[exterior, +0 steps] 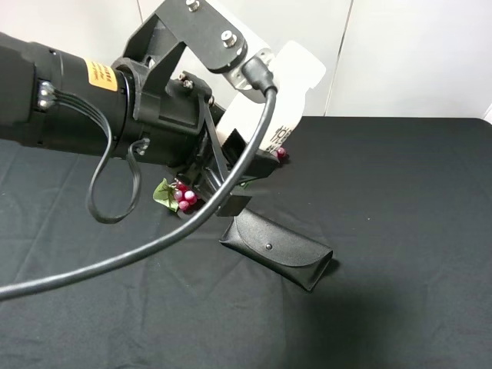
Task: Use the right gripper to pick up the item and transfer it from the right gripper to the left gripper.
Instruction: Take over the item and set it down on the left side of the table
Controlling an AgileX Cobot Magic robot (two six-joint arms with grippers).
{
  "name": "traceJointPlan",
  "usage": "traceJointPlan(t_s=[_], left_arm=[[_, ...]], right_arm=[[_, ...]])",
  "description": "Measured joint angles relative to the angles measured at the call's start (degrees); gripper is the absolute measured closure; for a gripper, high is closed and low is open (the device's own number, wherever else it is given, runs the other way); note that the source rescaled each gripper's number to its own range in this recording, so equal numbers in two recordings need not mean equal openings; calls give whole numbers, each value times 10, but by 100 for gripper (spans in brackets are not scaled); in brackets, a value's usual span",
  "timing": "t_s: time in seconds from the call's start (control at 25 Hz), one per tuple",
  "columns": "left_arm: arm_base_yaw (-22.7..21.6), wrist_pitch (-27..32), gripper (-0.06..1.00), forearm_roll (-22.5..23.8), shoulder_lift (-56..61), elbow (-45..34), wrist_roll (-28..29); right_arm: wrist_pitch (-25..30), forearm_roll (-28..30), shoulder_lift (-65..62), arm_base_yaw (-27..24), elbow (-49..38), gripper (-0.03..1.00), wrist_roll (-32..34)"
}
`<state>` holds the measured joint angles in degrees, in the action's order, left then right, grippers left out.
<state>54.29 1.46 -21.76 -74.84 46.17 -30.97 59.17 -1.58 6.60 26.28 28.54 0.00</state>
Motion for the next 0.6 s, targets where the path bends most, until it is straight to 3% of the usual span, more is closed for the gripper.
traceJointPlan(t_s=[0.48, 0.6], left_arm=[[0, -1, 92, 0, 0, 0, 0], [0, -1, 92, 0, 0, 0, 0]], right_arm=[[-2, 1, 0, 0, 0, -3, 0], [-2, 1, 0, -21, 0, -3, 0]])
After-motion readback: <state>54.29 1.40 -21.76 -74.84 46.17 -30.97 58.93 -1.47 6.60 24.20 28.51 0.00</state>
